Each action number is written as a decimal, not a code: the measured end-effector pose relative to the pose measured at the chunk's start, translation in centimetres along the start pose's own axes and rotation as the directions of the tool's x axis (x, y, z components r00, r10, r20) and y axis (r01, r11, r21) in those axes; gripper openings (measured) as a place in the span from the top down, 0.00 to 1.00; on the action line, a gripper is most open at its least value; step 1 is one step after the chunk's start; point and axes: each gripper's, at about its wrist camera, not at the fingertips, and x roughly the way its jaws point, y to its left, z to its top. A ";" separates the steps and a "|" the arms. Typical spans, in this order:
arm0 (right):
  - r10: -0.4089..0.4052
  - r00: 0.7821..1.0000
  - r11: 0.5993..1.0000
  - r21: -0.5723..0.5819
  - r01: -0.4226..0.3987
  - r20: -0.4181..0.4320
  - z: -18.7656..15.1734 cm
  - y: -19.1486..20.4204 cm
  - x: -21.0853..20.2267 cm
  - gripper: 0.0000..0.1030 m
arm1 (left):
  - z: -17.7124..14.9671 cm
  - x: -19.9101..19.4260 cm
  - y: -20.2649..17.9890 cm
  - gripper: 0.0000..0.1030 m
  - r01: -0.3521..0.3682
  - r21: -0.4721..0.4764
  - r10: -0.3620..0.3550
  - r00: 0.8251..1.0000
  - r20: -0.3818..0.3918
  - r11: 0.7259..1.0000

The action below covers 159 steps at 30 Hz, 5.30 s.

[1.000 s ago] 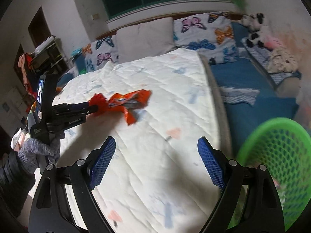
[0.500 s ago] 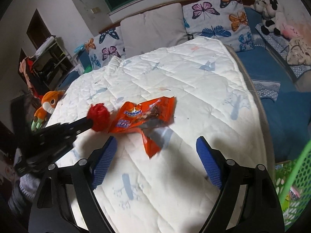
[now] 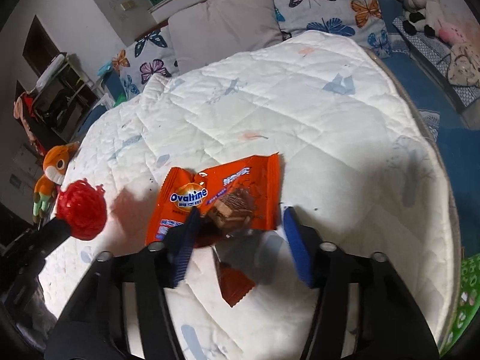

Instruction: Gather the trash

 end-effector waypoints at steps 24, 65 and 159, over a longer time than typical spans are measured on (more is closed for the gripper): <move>-0.026 0.981 0.999 -0.021 0.031 0.192 -7.4 -2.8 -12.7 0.83 | -1.3 -2.8 -6.7 0.92 0.116 0.032 -0.116 0.993 0.006 0.993; -0.431 0.874 0.878 0.330 0.348 0.226 -19.5 -23.0 -27.5 0.56 | -3.2 0.7 -33.4 0.92 0.459 0.232 -0.426 0.887 -0.178 0.858; -0.335 0.878 0.931 -0.024 0.365 0.342 -23.4 -1.9 -23.9 0.04 | -10.2 -13.2 -14.5 0.07 -0.103 0.068 0.088 0.978 0.190 0.992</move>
